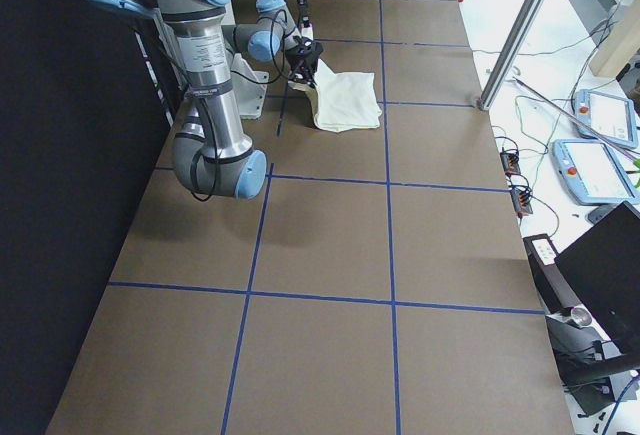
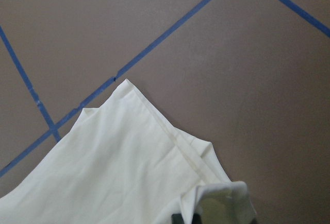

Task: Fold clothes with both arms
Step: 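Grasp the near edge with both grippers and fold it away from the robot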

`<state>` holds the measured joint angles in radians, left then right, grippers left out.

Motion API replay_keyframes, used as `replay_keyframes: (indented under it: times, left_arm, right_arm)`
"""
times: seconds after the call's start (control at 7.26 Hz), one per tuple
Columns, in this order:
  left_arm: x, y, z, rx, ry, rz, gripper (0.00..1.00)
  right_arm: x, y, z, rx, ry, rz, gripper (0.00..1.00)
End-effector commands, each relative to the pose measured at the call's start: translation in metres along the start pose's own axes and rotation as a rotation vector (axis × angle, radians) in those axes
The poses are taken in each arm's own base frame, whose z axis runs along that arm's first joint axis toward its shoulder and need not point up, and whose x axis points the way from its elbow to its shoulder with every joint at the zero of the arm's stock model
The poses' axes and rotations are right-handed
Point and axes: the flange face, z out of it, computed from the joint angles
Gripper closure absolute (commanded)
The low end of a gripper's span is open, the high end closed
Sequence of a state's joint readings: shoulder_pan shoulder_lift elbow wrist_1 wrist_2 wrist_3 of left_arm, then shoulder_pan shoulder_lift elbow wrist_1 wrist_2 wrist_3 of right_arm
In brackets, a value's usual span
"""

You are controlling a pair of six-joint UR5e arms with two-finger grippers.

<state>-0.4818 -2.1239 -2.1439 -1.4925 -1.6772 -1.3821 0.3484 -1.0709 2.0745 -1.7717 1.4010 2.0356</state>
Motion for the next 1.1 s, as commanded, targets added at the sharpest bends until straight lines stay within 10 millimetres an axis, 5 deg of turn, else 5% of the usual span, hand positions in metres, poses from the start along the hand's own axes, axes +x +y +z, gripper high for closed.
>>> replay_keyframes:
  times: [0.0,0.41,0.69,0.83,0.96]
  left_arm:
    - [-0.003,-0.037,0.047,0.037,-0.039,0.008,1.0]
    - [-0.013,-0.049,0.128,0.044,-0.05,0.008,1.0]
    - [-0.023,-0.051,0.158,0.039,-0.065,0.007,1.0]
    - [-0.025,-0.051,0.162,0.041,-0.056,0.008,1.0]
    - [-0.029,-0.05,0.163,0.04,-0.061,0.021,0.1]
  right_arm:
    - [-0.034,-0.016,0.047,0.028,0.013,0.026,1.0]
    - [-0.061,-0.027,0.146,0.056,-0.007,0.01,1.0]
    - [-0.057,-0.027,0.168,0.064,0.015,-0.01,1.0]
    - [-0.054,-0.027,0.175,0.069,0.03,-0.046,0.5]
    - [-0.055,-0.027,0.179,0.073,0.036,-0.134,0.01]
